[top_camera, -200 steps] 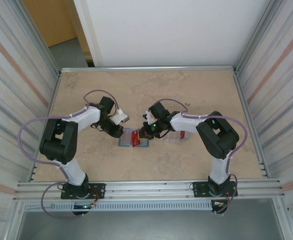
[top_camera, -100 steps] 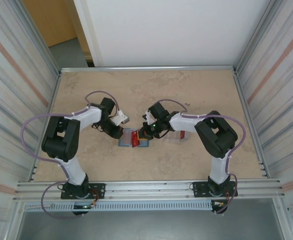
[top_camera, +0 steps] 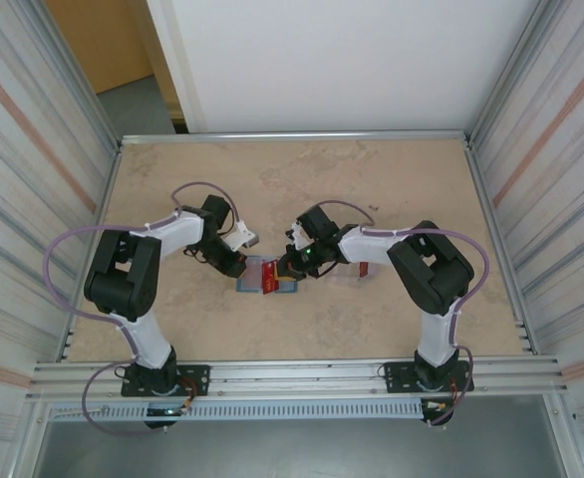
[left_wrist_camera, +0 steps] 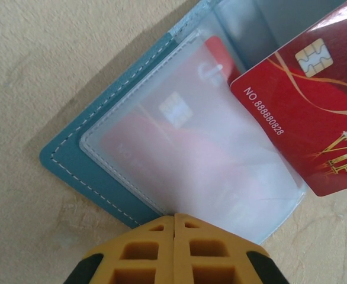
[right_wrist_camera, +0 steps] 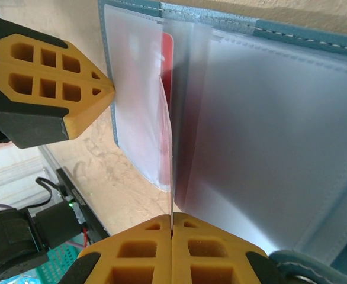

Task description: Put the credit cards into the card holder

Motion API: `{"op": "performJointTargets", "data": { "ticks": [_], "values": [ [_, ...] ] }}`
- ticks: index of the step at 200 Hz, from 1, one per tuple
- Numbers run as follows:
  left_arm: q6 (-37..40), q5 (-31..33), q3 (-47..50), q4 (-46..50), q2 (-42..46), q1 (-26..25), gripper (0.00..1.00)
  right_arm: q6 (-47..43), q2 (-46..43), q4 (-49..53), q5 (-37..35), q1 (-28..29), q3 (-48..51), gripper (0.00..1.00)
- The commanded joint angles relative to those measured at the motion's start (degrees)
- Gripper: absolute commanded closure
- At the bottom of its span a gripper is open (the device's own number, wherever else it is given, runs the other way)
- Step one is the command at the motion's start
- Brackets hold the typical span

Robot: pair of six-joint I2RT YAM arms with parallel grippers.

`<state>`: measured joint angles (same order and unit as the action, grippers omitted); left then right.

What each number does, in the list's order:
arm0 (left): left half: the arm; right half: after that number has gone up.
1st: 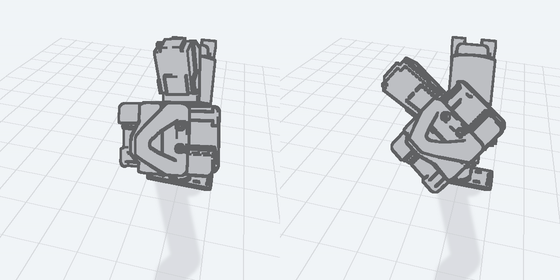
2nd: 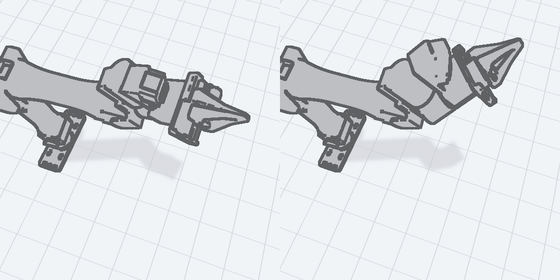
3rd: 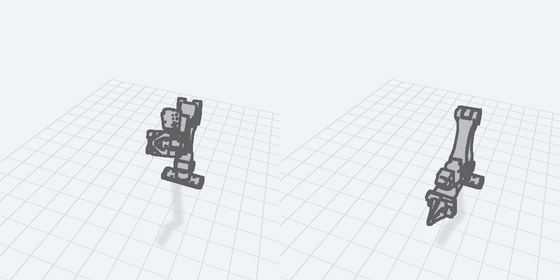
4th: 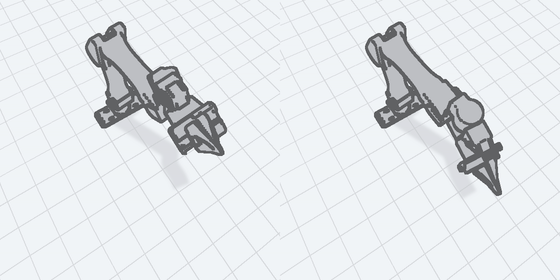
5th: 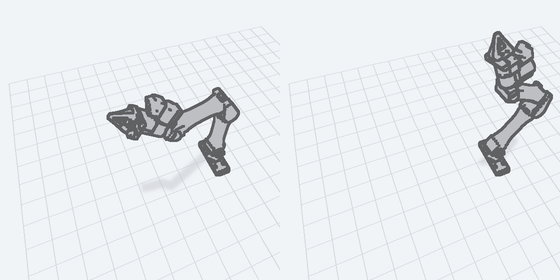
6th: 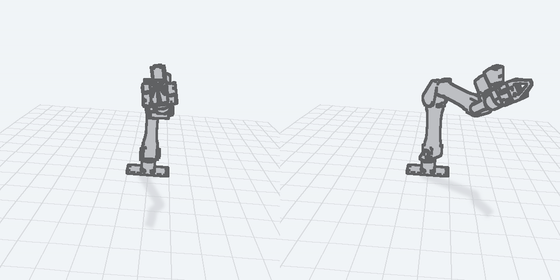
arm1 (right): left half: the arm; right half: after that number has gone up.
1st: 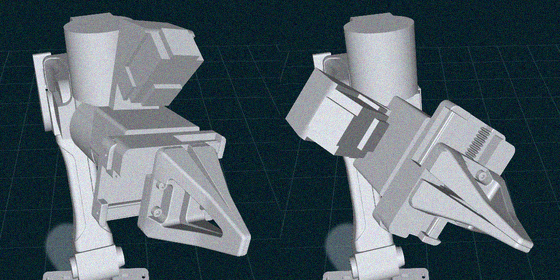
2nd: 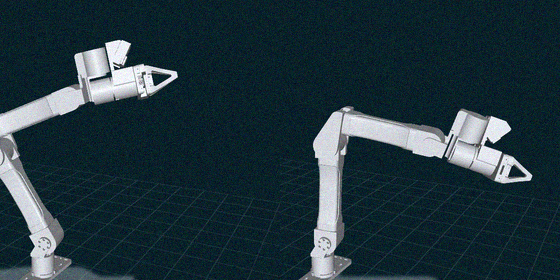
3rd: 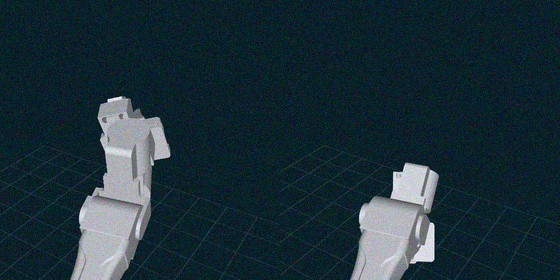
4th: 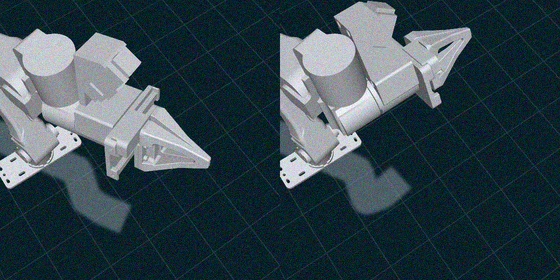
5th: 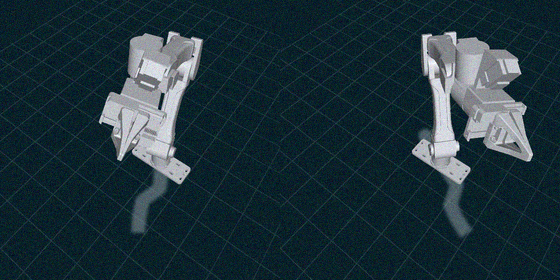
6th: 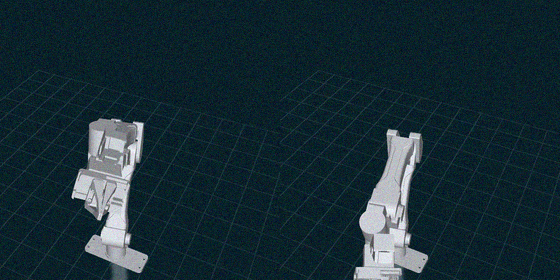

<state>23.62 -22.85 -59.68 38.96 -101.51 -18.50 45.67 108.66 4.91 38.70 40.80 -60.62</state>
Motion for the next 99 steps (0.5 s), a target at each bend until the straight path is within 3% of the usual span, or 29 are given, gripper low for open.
{"op": "performJointTargets", "data": {
  "ticks": [1,99],
  "values": [
    [1.3,0.9,-0.7,1.2,-1.0,-0.5,1.00,1.1,-0.3,0.3,0.2,-0.5,1.2,1.00],
    [1.5,1.1,-0.2,1.0,-0.7,-0.6,1.00,1.5,0.1,-1.3,0.2,-0.9,2.4,1.00]
  ]
}}
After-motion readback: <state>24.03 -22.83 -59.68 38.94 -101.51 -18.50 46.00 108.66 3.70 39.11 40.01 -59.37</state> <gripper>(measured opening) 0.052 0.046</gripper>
